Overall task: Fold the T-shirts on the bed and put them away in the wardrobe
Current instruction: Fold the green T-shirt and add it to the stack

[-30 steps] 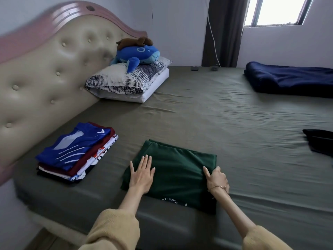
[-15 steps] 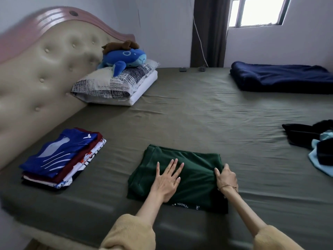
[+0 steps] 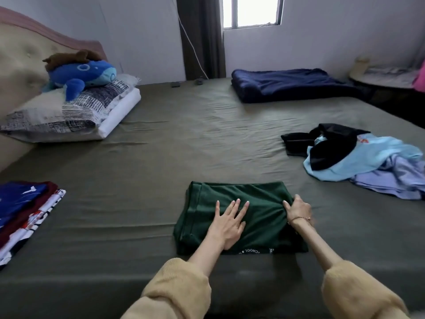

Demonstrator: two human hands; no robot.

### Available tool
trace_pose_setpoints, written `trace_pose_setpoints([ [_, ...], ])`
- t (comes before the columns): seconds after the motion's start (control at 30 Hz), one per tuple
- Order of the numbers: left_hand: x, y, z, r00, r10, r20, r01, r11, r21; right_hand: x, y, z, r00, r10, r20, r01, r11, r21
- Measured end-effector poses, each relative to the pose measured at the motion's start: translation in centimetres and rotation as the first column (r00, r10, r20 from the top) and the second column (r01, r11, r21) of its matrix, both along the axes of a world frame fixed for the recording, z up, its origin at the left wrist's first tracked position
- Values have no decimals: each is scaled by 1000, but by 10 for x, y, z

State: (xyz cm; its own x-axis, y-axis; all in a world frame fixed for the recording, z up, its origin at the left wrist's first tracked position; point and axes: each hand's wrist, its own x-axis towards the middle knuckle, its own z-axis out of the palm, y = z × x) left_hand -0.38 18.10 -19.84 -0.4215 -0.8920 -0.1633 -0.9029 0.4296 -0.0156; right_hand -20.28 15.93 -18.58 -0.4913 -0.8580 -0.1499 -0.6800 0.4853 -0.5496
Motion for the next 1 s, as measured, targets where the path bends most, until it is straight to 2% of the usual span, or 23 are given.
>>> trace_pose_setpoints([
  [0.1,-11,-1,1,1000,-13,1,13,1000,23,-12,4,-1,999,-28,38,27,1000,10],
  [0.2,-10,-3,3,997,24,-72,-19,997,73,-15,2,4,994,-19,108,17,1000,15],
  [0.3,-3,-2,8,987,71,-141,-78,996,-42,-12,-3,12,981,15,195,-11,1000,-23],
  [0.37,6,-4,12,960,112,-255,-158,974,-165,-6,-6,21,966,56,253,-46,998,-47],
  [0.4,11,-6,14,931,143,-336,-202,968,-149,-1,-7,26,960,79,267,-68,996,-52],
  [0.5,31,-16,17,747,333,-576,-313,940,137,25,-9,42,952,190,242,-185,982,-42],
  [0.63,55,-23,16,464,547,-697,-385,833,397,77,-12,51,930,319,184,-322,947,-12],
  [0.7,66,-22,15,333,630,-702,-367,772,519,105,-12,51,919,361,159,-367,930,10],
  [0.83,86,-20,16,132,743,-656,-247,665,705,156,-10,47,892,431,138,-439,898,35],
  [0.93,94,-20,22,11,787,-617,-224,604,765,186,-10,40,866,465,186,-482,875,57],
  [1.0,97,-22,23,2,802,-597,-250,578,777,198,-8,33,848,476,233,-505,859,81],
])
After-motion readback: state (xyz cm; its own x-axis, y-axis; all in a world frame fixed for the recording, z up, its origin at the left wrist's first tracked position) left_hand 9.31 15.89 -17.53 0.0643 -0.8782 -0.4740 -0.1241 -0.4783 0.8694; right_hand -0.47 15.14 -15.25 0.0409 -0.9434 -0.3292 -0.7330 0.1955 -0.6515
